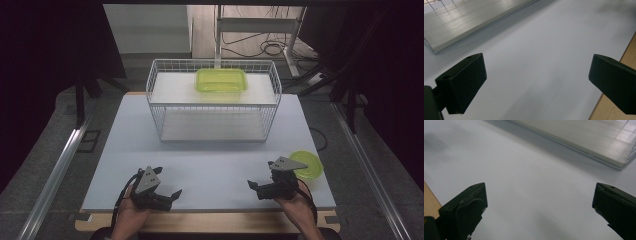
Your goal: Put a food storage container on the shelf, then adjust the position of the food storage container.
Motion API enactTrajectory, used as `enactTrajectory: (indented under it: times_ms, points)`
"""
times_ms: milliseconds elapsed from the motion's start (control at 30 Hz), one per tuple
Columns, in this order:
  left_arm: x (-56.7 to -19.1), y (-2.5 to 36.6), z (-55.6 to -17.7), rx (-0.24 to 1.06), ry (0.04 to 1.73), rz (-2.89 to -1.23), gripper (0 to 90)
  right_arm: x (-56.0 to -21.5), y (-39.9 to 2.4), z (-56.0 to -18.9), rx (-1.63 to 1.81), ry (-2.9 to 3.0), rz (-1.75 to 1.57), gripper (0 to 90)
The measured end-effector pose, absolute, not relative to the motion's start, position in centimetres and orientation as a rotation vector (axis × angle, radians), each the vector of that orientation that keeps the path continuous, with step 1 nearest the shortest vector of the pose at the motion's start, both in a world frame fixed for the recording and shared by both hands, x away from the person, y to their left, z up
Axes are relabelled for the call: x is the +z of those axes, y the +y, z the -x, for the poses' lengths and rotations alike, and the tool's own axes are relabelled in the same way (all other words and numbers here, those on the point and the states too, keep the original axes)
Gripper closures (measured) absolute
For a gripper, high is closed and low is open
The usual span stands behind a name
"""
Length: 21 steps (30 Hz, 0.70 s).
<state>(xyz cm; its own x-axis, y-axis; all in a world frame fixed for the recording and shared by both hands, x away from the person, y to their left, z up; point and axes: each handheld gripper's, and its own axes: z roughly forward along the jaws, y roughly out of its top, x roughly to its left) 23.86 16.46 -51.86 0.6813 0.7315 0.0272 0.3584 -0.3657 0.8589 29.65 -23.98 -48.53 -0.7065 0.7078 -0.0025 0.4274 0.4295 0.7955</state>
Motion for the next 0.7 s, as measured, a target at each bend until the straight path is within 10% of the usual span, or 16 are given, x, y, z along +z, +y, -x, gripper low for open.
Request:
enactTrajectory:
  times_ms: [400, 700]
  points:
    - [-51.9, 16.4, -23.9, 0.526, 0.833, -1.990, 1.2, -48.4, -24.5, -30.1, 1.159, 2.333, -1.026, 0.3]
    - [-52.0, 16.3, -23.9, 0.526, 0.827, -1.996, 1.2, -46.9, -27.9, -30.9, 1.127, 2.261, -1.153, 38.1]
